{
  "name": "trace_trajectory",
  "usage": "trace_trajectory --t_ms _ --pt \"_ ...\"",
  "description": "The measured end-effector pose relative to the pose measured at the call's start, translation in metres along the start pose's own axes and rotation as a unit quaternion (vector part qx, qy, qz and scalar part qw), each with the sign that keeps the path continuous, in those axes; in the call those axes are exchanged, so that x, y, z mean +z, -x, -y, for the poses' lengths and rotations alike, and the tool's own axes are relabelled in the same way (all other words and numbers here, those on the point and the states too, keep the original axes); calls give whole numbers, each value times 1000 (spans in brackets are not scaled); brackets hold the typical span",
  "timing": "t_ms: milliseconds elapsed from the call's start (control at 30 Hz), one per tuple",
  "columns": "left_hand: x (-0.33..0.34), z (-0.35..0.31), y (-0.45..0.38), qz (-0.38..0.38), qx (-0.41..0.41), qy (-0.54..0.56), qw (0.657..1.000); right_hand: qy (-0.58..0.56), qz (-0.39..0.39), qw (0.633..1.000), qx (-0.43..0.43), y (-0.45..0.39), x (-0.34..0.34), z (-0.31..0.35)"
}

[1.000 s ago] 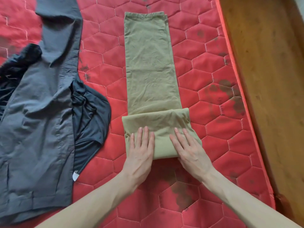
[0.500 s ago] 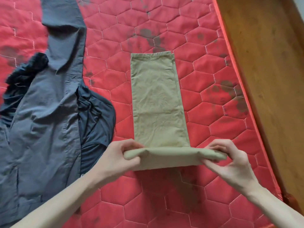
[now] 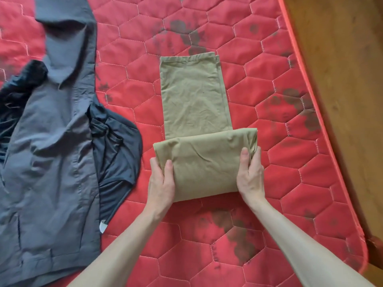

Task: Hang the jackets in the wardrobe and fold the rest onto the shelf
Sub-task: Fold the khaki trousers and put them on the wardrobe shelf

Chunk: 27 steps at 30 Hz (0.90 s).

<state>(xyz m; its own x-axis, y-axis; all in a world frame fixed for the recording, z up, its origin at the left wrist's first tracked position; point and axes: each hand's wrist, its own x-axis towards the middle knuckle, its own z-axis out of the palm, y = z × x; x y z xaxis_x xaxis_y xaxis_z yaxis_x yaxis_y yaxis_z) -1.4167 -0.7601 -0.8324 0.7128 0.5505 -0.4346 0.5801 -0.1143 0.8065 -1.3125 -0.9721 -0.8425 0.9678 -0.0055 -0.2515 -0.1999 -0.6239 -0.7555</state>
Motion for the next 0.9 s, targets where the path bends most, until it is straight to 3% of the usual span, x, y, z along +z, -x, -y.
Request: trace_trajectory --t_ms 200,467,600,667,733,800,900 --pt "8 9 -22 -41 20 -121 992 89 -6 996 -15 -27 13 -3" --pt "9 0 -30 -70 23 -145 987 212 -77 974 39 -23 22 5" --pt "16 -2 -21 -103 53 -245 963 257 -124 956 -63 -22 17 8" --pt "15 4 -14 -101 141 -323 930 298 -83 933 -185 -22 11 3" --pt "13 14 -10 -51 234 -385 891 308 15 904 -297 -22 7 -7" --pt "12 24 -8 -11 289 -411 865 307 94 887 -331 -24 4 -16" --pt "11 27 -14 25 306 -427 851 305 122 887 -323 -28 4 -21"
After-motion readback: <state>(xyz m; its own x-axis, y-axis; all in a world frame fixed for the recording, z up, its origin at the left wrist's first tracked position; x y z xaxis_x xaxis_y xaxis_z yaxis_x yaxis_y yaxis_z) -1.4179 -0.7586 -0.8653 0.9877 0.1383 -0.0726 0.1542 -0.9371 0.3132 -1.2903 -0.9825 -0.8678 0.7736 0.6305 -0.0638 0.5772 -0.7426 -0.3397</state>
